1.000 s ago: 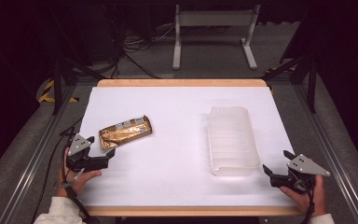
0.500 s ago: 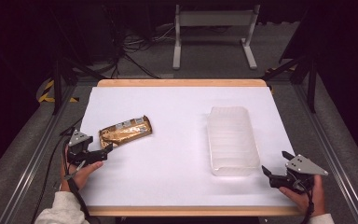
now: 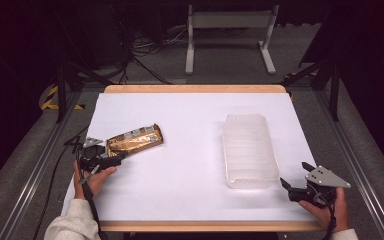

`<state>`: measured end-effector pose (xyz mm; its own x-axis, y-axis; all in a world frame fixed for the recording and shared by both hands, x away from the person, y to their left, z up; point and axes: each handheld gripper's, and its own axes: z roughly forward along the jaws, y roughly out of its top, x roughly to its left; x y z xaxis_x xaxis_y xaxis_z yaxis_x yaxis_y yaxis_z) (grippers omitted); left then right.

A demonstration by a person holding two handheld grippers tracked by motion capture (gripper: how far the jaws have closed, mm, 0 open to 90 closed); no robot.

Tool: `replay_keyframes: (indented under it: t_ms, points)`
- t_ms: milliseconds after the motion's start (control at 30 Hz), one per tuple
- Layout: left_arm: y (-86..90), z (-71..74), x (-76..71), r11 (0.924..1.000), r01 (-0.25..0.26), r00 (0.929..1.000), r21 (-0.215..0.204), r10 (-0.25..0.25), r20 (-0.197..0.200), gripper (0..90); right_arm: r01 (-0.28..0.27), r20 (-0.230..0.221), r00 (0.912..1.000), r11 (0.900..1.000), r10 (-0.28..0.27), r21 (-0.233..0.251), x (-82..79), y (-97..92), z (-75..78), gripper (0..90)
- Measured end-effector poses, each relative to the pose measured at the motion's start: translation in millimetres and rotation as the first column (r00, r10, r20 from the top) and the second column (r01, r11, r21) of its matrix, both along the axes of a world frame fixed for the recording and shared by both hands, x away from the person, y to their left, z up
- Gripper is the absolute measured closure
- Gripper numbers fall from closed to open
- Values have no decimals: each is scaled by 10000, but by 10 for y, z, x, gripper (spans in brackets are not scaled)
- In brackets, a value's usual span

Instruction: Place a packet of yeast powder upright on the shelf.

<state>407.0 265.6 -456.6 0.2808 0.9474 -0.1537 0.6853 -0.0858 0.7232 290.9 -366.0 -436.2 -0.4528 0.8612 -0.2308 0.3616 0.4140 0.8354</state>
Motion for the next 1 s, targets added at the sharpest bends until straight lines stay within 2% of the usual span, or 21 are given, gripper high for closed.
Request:
replay_keyframes:
  t_ms: [67,100,233,267,300,333,367,433,500,567,633,700,733,767,833,867,900,933,967,1000]
  points:
    - [1,-19,22,9999,-91,9999,-102,89,-110,158,14,-19,10000,10000,-14,-4,2,-1,-3,112]
    - [23,-20,33,9992,-196,9998,-352,194,-70,167,11,-32,10000,10000,-11,4,1,-2,-3,112]
    - [29,-15,41,9990,-196,9997,-404,190,-154,173,26,-15,10000,10000,-26,35,-5,-5,0,113]
    - [46,-9,48,9978,-186,9997,-630,177,-143,187,31,-25,10000,10000,-31,50,2,-8,-3,113]
    - [46,-9,48,9978,-186,9997,-630,177,-143,228,31,-25,10000,10000,-31,50,2,-8,-3,113]
    - [55,-6,53,9953,-144,9998,-953,131,-147,228,30,-60,10000,10000,-29,52,1,-6,-3,112]
    - [69,-2,69,9948,-144,9997,-1013,124,-207,269,21,-55,10000,10000,-20,43,1,-3,-4,112]
    - [58,0,93,9936,-143,9997,-1125,120,-209,293,7,-55,10000,10000,-7,24,2,12,-5,113]
    - [57,4,121,9929,-202,9995,-1171,174,-246,344,-29,-62,10000,10000,29,-12,3,23,-5,112]
    - [56,-2,144,9886,-46,9997,-1503,10,-244,437,-58,-42,10000,10000,57,-43,4,26,-7,113]
    - [35,-2,160,9898,39,9998,-1422,-65,-179,526,-1,-27,10000,10000,1,-10,1,20,-4,112]
    - [35,-5,181,9860,147,9996,-1660,-187,-224,619,23,-63,10000,10000,-23,46,1,10,-3,113]
    - [34,3,186,9863,206,9997,-1637,-220,-63,670,31,-70,10000,10000,-31,52,1,9,-3,113]
    - [26,21,189,9864,230,9997,-1626,-217,98,772,43,-67,10000,10000,-42,39,0,8,-3,113]
    - [-11,47,193,9902,457,9987,-1322,-423,290,851,9,-52,10000,10000,-9,60,-2,6,-1,114]
    - [-32,54,194,9920,504,9983,-1159,-464,365,867,21,-49,10000,10000,-20,47,-2,7,-1,114]
    - [-40,55,198,9903,693,9970,-1206,-646,425,876,23,-53,10000,10000,-23,45,-2,6,-1,114]
    - [-55,63,192,9920,831,9956,-952,-784,516,884,21,-69,10000,10000,-21,53,-1,4,-2,114]
    - [-57,84,180,9932,800,9946,-842,-739,730,886,36,-76,10000,10000,-36,38,-1,3,-3,114]
    - [-57,84,180,9932,800,9946,-842,-739,730,888,36,-76,10000,10000,-36,38,-1,3,-3,114]
